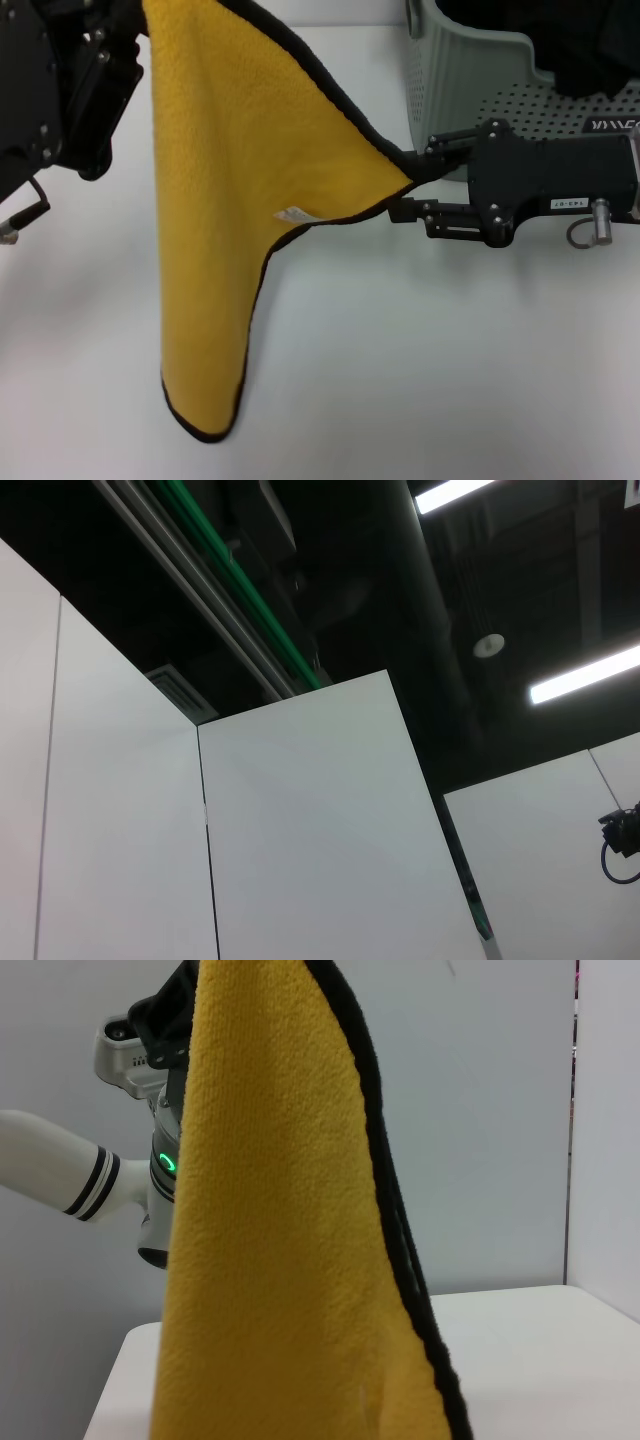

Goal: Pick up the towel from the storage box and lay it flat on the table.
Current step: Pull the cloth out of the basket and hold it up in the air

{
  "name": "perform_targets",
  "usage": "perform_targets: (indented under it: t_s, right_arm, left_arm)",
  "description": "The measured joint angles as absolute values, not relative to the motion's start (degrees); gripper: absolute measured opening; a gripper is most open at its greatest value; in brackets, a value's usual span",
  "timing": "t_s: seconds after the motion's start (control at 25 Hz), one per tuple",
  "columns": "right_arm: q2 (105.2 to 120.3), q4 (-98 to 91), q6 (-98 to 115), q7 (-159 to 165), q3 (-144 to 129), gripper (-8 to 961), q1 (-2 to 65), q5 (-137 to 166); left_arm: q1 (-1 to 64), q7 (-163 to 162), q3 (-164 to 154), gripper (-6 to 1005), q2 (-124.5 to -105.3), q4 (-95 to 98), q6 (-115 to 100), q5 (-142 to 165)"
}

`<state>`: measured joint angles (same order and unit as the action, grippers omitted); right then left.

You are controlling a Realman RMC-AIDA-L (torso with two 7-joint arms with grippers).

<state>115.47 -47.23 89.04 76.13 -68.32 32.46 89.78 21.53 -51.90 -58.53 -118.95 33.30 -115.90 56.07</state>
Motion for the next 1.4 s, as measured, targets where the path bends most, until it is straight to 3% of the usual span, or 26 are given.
perform_targets:
  t_s: [0.2,0.4,0.64,1.4]
  right_arm:
    - [115.39,-47.42,89.18,76.11,-68.3,557,32.23,89.78]
    - [115.41,-47.56,89.91,76.11,-67.82,368,31.46,89.78]
    - [115.56,-47.49,93.98,75.8,-64.08,248,30.65,89.76]
    - [115.69,-46.57,97.06,68.74,-61.73,103,28.39,85.78]
  left_arm:
    - [21.35,-51.85,-58.53,15,-119.02,33.31,-115.83,56.07]
    - [21.23,-51.16,-58.41,15,-119.11,33.19,-115.75,56.07]
    - [21.1,-51.06,-57.21,15,-119.28,32.53,-115.74,56.35]
    - [21.27,-51.71,-57.12,15,-119.07,31.55,-115.18,57.35]
